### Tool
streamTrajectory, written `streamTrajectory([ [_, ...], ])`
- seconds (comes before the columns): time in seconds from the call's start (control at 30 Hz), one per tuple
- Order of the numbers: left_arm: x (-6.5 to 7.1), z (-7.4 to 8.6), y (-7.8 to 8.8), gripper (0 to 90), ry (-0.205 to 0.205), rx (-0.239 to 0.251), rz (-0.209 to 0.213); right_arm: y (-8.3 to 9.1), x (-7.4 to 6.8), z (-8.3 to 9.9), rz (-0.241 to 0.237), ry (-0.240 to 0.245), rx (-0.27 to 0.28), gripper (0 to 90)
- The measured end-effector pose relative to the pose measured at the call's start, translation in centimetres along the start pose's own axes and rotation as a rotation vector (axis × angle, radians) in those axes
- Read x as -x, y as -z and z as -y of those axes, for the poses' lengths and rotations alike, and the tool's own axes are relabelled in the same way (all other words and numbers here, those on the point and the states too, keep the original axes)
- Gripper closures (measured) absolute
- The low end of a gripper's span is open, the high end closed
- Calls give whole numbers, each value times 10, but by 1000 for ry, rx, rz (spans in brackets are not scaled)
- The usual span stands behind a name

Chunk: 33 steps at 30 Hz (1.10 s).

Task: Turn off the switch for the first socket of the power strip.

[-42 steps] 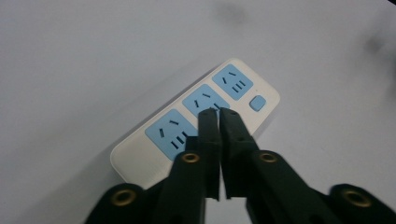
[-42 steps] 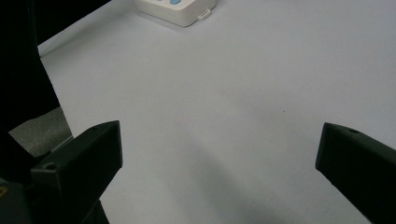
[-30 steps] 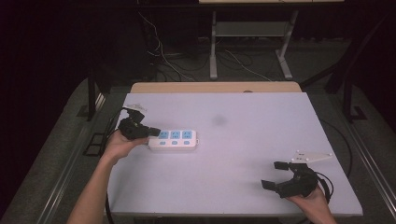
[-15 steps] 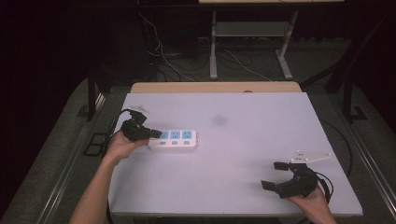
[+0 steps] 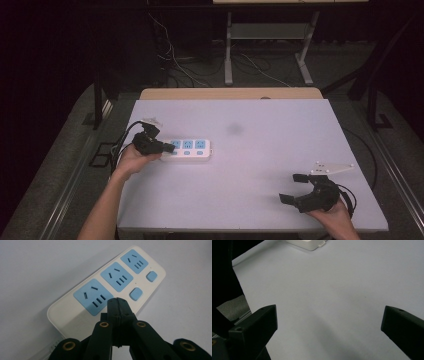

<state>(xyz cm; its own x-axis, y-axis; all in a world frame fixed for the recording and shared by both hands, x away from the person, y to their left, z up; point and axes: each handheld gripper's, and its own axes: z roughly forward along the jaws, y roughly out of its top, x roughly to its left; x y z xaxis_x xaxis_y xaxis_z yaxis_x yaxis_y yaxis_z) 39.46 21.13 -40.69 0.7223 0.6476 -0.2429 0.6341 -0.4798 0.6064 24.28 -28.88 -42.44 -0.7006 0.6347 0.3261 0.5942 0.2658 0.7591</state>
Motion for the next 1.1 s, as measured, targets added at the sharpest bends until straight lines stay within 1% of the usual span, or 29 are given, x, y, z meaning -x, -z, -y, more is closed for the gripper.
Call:
streamTrajectory([
  [0.1,2,0,-3,894,-16,-7,-8,0,0,0,0,0,-1,3],
  [0.13,3,0,-5,894,-27,-20,-18,0,0,0,0,0,-1,3],
  [0.2,4,0,-6,894,-31,-13,-25,0,0,0,0,1,-1,3],
  [0.27,4,1,-6,894,-19,2,-39,0,0,0,-1,0,-1,3],
  [0.33,4,3,-7,895,0,24,-30,0,0,0,-2,-1,-3,3],
  [0.37,5,4,-8,895,4,33,-33,-1,0,0,-2,3,-3,3],
  [0.57,7,4,-8,897,11,27,-49,-1,-2,0,-1,7,-10,3],
  [0.63,7,4,-8,897,38,28,-48,-1,-2,0,-1,8,-9,3],
  [0.67,6,4,-8,898,45,26,-48,-1,-3,0,-1,8,-8,3],
  [0.73,8,4,-8,898,44,27,-56,-1,-3,0,-1,9,-8,3],
  [0.77,8,4,-9,898,35,22,-64,-1,-3,0,-1,10,-9,3],
  [0.8,9,5,-9,899,37,33,-67,-1,-3,0,-1,13,-9,3],
  [0.9,9,7,-10,899,49,51,-67,-1,-4,0,0,15,-8,3],
  [1.07,9,6,-10,898,49,47,-67,-1,-4,0,1,17,-10,3],
  [1.1,9,6,-10,898,57,51,-64,-1,-4,0,1,17,-10,3],
])
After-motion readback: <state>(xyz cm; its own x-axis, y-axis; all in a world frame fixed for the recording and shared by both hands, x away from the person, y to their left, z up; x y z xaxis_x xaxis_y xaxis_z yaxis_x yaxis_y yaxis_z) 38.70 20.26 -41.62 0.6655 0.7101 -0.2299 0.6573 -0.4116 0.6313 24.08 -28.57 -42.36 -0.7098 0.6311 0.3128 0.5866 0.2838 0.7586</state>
